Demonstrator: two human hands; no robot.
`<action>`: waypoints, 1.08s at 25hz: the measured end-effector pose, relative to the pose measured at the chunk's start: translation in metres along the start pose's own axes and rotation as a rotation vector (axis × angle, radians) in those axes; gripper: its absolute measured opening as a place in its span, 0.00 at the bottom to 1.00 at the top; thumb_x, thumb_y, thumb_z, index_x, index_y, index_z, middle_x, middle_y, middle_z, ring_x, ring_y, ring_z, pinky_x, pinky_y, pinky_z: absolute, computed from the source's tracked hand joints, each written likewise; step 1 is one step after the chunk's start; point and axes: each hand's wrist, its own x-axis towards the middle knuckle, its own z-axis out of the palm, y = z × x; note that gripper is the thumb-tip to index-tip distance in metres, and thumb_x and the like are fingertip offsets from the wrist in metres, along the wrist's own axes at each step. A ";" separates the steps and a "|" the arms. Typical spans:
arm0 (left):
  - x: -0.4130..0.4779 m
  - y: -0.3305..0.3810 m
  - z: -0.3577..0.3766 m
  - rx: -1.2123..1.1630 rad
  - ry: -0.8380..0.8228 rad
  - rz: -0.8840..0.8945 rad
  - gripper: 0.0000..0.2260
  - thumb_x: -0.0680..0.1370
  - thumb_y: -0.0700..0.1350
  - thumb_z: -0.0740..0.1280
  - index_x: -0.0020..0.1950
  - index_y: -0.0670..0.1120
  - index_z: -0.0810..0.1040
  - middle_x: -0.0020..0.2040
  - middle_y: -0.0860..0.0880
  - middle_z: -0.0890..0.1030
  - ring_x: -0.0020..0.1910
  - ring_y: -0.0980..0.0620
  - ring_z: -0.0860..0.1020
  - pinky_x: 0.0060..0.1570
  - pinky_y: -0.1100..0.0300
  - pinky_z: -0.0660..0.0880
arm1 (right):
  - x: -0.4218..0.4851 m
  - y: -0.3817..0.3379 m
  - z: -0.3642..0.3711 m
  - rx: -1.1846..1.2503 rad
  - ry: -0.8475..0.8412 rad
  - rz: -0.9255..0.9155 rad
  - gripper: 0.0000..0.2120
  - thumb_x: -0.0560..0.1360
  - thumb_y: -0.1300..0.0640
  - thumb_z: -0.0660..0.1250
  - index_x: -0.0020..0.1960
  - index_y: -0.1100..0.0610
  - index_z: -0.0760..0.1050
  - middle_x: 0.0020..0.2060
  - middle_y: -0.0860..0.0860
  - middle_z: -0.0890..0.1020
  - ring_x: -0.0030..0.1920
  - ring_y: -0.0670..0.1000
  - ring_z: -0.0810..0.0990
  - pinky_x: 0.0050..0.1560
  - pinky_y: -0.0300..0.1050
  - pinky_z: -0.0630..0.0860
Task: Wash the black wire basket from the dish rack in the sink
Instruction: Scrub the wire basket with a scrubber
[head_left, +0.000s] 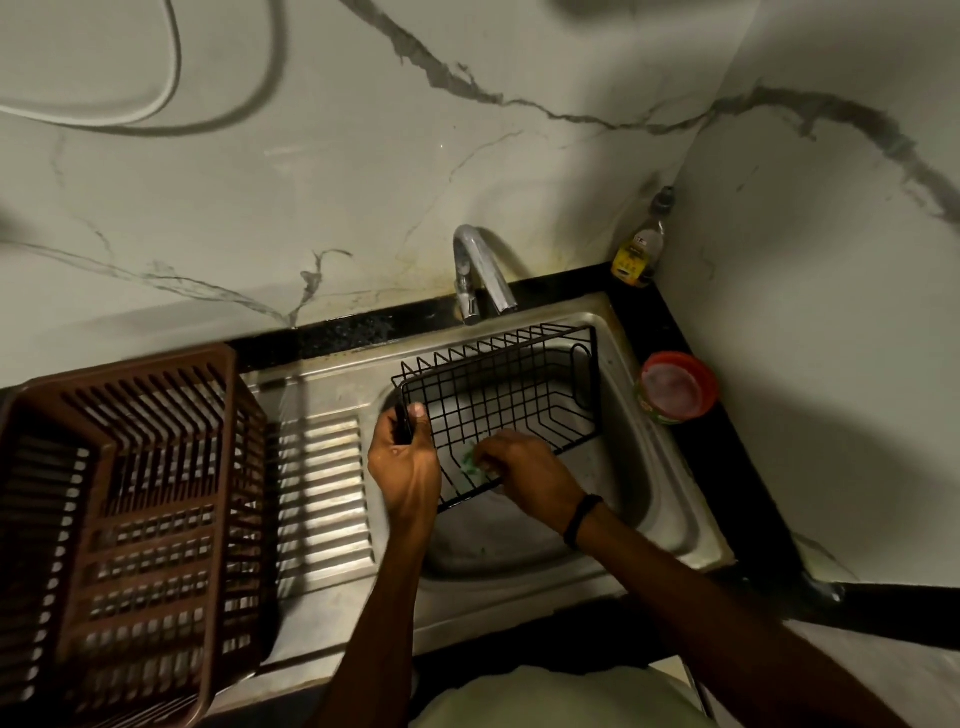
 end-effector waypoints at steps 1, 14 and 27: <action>0.000 0.002 0.002 0.013 -0.002 0.006 0.23 0.80 0.55 0.68 0.66 0.38 0.78 0.59 0.39 0.82 0.61 0.40 0.80 0.63 0.38 0.77 | 0.001 0.003 0.003 0.003 0.031 0.037 0.13 0.75 0.68 0.68 0.57 0.56 0.79 0.53 0.52 0.81 0.54 0.49 0.78 0.57 0.46 0.78; -0.024 0.020 -0.002 0.321 -0.055 0.179 0.20 0.78 0.58 0.64 0.64 0.49 0.79 0.49 0.55 0.82 0.49 0.51 0.82 0.52 0.47 0.82 | 0.016 0.032 0.001 -0.115 0.148 0.372 0.16 0.73 0.63 0.71 0.60 0.55 0.77 0.62 0.55 0.73 0.59 0.52 0.74 0.57 0.33 0.65; -0.021 0.025 -0.007 0.147 -0.008 0.226 0.26 0.78 0.59 0.65 0.63 0.39 0.80 0.53 0.43 0.85 0.52 0.51 0.83 0.54 0.53 0.82 | 0.013 0.032 0.002 -0.055 0.110 0.087 0.15 0.64 0.73 0.74 0.49 0.63 0.83 0.45 0.58 0.85 0.46 0.58 0.85 0.52 0.48 0.82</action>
